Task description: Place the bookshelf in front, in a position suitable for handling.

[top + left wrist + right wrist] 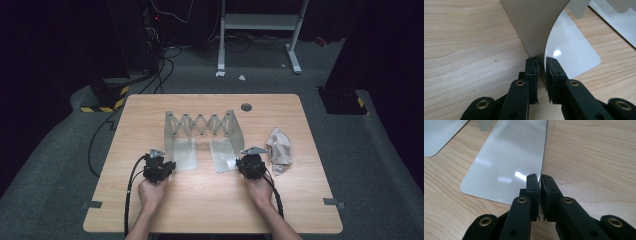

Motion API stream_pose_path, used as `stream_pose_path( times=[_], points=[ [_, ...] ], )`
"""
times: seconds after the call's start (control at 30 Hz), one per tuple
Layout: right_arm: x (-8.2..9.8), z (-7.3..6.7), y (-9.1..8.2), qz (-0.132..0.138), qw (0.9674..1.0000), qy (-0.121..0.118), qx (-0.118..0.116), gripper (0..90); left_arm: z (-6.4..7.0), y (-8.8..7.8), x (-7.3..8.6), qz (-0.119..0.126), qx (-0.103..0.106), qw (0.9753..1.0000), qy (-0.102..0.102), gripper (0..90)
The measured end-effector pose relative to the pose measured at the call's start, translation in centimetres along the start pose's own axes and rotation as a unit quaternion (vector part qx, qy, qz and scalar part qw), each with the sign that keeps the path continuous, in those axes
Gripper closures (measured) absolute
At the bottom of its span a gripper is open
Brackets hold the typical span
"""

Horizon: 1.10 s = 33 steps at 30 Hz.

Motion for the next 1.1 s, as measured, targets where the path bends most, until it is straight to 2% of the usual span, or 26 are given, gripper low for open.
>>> stream_pose_path(
  times=[0.13,0.33,0.57,0.67,1.1],
  points=[
    [0.2,0.5,-0.3,0.001,1.0000,0.003,0.004,85.8,0.3,0.2,-0.1,0.003,0.003,1.0000,0.001,80.2],
    [0.5,1.6,-0.9,0.006,0.9998,0.005,0.017,86.7,1.0,0.6,-0.5,-0.001,0.006,0.9998,0.018,80.4],
    [1.1,2.9,-1.8,0.007,0.9996,0.001,0.029,87.0,1.5,1.0,-0.7,0.004,0.013,0.9996,0.025,81.1],
    [1.3,3.3,-2.1,0.007,0.9994,0.004,0.033,87.1,1.9,1.2,-0.9,0.003,0.018,0.9992,0.036,81.4],
    [1.8,4.3,-2.8,0.010,0.9994,0.013,0.030,87.1,2.6,1.8,-1.3,0.009,0.025,0.9989,0.039,81.5]
  ],
)
Point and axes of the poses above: each handheld gripper's, and its own axes: y roughly forward along the jaws, x roughly out of its underside, z roughly to its right, the point moved 3 cm from there along y, roughly forward along the jaws, and after that the axes turned 9 degrees about y, right-handed, at the moved point
